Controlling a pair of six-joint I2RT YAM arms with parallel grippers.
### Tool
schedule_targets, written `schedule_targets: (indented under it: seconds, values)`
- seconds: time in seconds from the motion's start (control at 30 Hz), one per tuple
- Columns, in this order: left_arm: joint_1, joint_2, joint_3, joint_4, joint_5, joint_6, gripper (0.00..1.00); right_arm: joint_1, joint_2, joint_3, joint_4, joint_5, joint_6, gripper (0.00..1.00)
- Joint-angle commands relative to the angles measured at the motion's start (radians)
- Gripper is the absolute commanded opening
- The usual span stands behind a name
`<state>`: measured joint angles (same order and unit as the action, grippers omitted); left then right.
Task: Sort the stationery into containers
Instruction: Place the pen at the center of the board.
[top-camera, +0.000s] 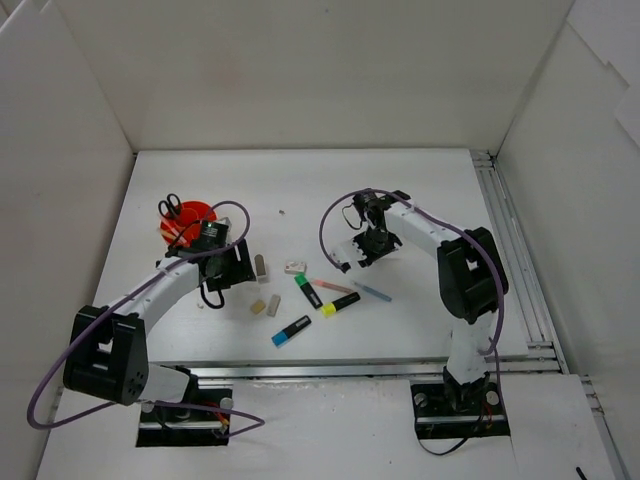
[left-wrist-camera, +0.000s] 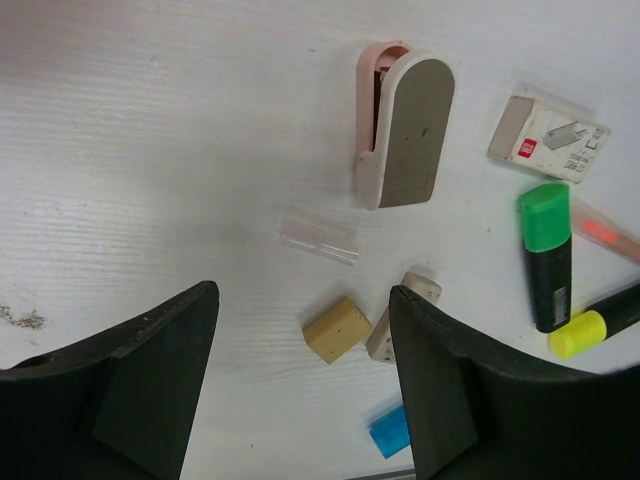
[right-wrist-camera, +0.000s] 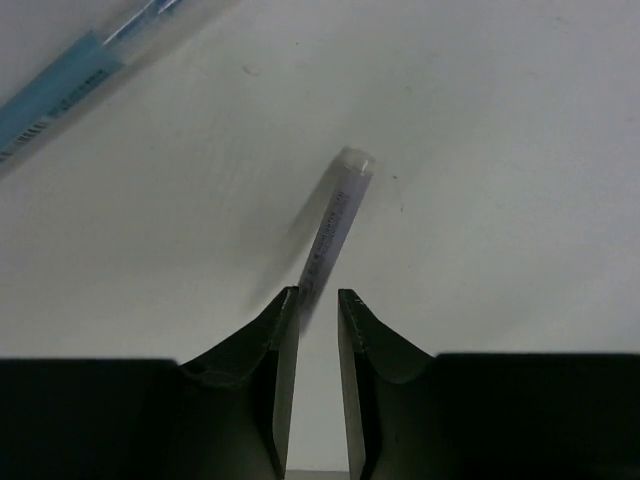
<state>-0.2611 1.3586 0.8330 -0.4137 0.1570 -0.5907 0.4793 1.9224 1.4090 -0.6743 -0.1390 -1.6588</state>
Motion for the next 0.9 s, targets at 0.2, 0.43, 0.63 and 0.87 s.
schedule_targets:
  seconds: [0.2, 0.43, 0.63, 0.87]
  values:
    - [-0.004, 0.042, 0.067, -0.045, 0.024, 0.016, 0.63, -0.01, 0.09, 0.076, -0.072, -0.099, -0.052, 0.29]
    - [-0.004, 0.014, 0.071, -0.063, 0.006, 0.006, 0.62, -0.022, 0.024, 0.126, 0.028, -0.178, 0.183, 0.4]
    - [0.005, -0.032, 0.061, -0.057, -0.013, 0.009, 0.63, -0.03, -0.123, 0.113, 0.287, -0.182, 0.509, 0.98]
    - [0.005, -0.121, 0.02, 0.013, 0.015, -0.003, 0.6, -0.059, -0.313, -0.068, 1.144, 0.372, 1.451, 0.98]
